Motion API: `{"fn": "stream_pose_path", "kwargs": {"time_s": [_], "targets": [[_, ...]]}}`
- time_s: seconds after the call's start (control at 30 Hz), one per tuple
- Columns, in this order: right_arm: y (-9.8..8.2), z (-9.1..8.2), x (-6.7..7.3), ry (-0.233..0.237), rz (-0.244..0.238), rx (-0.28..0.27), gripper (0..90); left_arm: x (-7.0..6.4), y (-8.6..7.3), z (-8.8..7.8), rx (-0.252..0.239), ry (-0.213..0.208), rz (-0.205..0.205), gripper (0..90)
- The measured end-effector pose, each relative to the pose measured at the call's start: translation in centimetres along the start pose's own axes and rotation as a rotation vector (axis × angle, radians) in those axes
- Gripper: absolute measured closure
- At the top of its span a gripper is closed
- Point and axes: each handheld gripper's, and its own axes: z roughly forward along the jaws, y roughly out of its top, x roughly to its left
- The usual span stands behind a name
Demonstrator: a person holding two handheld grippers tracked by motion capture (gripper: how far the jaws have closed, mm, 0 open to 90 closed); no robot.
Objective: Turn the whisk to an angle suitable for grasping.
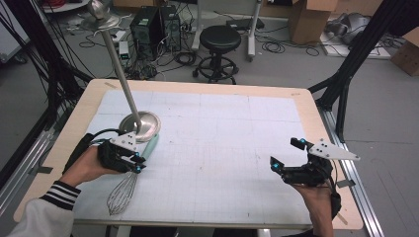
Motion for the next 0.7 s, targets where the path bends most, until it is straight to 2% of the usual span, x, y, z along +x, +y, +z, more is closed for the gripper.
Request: {"fn": "stream_pose_path", "kwargs": {"time_s": [0.17, 0.3, 0.33, 0.47, 0.7], "targets": [[0.0, 0.0, 0.0, 0.001, 0.001, 0.000, 0.8, -0.1, 0.1, 0.5, 0.035, -0.015, 0.003, 85.9], [0.0, 0.0, 0.0, 0.003, 0.000, 0.001, 0.8, -0.4, 0.2, 1.1, 0.080, -0.032, 0.018, 89.5], [0.0, 0.1, 0.0, 0.002, -0.001, 0.001, 0.8, -0.5, 0.3, 1.4, 0.103, -0.045, 0.020, 89.6], [0.0, 0.1, 0.0, 0.003, -0.001, 0.001, 0.8, -0.7, 0.4, 1.8, 0.129, -0.058, 0.025, 89.7], [0.0, 0.1, 0.0, 0.003, -0.001, 0.002, 0.8, -0.9, 0.4, 2.4, 0.182, -0.064, 0.037, 89.8]]}}
